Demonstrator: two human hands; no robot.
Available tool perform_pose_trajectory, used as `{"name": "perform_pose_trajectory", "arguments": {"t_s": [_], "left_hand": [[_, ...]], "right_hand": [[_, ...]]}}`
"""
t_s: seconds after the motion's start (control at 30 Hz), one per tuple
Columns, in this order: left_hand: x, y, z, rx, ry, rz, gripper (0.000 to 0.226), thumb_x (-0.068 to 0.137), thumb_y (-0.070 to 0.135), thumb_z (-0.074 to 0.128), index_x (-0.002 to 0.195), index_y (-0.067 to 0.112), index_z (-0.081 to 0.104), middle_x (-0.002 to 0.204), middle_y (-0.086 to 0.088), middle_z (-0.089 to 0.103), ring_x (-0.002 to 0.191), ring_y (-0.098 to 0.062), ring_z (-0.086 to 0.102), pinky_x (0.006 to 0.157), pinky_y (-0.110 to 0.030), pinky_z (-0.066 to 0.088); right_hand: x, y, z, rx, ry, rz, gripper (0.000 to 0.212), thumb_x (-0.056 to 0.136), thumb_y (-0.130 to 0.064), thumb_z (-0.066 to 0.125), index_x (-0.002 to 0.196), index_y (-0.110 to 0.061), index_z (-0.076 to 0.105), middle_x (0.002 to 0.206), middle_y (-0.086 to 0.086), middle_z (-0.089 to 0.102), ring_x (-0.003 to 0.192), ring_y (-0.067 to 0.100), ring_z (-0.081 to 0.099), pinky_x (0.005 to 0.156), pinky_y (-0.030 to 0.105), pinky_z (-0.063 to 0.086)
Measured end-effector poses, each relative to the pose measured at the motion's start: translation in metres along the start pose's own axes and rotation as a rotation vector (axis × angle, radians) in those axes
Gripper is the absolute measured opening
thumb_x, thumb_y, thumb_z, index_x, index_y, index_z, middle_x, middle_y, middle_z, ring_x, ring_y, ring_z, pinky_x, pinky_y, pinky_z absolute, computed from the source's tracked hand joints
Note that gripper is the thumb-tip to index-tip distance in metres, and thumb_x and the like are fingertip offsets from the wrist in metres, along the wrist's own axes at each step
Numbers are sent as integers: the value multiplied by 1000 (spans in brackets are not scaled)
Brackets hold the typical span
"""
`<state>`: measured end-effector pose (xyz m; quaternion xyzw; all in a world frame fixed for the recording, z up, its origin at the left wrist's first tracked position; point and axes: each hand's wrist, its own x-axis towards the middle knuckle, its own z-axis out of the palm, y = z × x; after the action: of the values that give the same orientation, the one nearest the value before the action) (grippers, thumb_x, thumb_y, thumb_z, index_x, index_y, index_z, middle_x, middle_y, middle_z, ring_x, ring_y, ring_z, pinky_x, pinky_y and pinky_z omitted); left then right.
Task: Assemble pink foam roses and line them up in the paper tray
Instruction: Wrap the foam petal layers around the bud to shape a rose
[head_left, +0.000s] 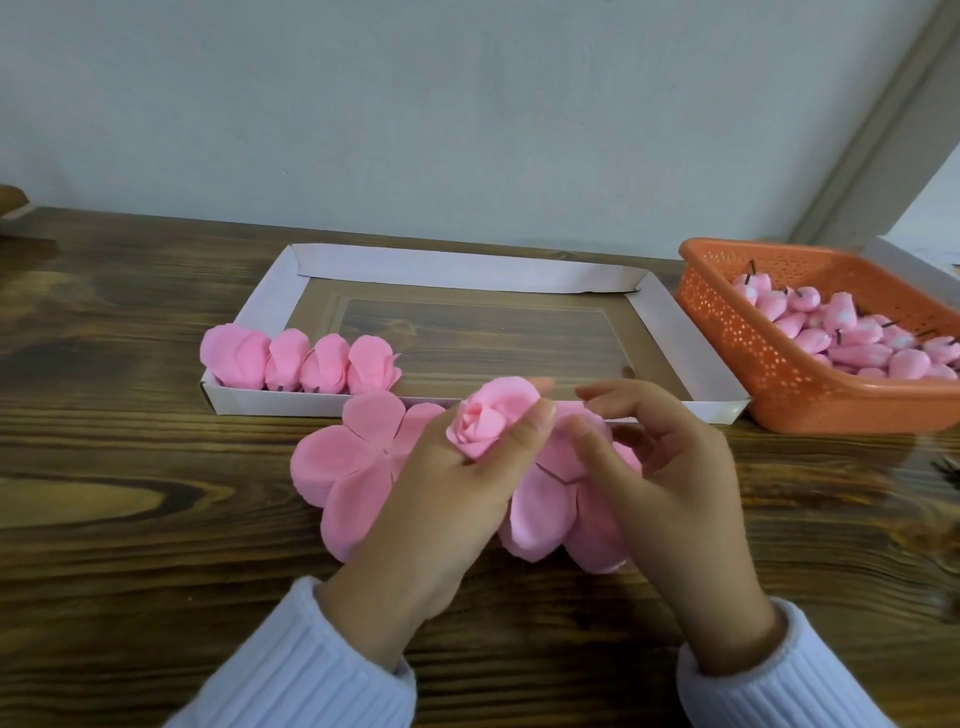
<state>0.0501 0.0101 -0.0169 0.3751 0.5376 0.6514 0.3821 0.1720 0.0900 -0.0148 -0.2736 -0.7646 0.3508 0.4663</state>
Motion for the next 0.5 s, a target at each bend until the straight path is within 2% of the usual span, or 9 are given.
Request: {"name": "perform_pose_trajectory", "arguments": {"t_s": [0.1,0.2,0.23,0.3,0.4,0.43,0.5], "left_hand": [[-1,0,-1,14,-22,40,36,79,49,62,111,36,69,105,7,74,105,-10,68,95,-43,52],[-2,3,-2,6,-81,106,21,81,44,65,98,35,74,99,4,76,99,-8,69,85,-23,54],[-3,4,-2,16,-89,122,22,80,41,64,98,32,74,98,4,76,98,-7,69,82,-18,53],[-3,4,-4,66,-106,155,26,80,41,63,101,28,72,97,2,76,97,-9,70,82,-19,54],[-3,8,-5,176,-171,218,19,89,43,65,91,27,74,84,-7,73,85,-21,68,79,-38,55],[-3,9,-5,215,-199,227,16,89,44,65,90,31,74,80,-4,72,80,-20,67,73,-37,54],[-5,11,-5,240,-241,219,11,85,44,65,89,39,73,75,12,71,74,-2,65,64,-19,50]], "right_hand": [[0,-2,-1,3,20,-110,4,80,-21,69,82,-21,66,87,-7,67,87,17,65,73,43,53],[-2,-3,0,-18,1,-196,7,83,-24,65,84,-17,67,80,-9,66,76,17,63,65,41,52],[-2,-4,0,-19,-6,-216,8,84,-23,65,86,-16,68,81,-8,67,76,17,64,64,41,52],[-3,-6,0,-25,-7,-262,7,85,-21,64,88,-16,69,83,-8,67,77,16,64,65,39,51],[-3,-9,-1,-20,17,-314,8,85,-20,65,92,-25,68,88,-13,69,80,14,65,67,35,52],[-3,-10,-1,1,33,-313,11,84,-22,66,94,-28,66,88,-15,70,80,13,66,68,33,53],[-4,-11,-2,38,74,-288,18,80,-26,70,97,-30,64,87,-15,69,77,10,66,67,26,53]]}}
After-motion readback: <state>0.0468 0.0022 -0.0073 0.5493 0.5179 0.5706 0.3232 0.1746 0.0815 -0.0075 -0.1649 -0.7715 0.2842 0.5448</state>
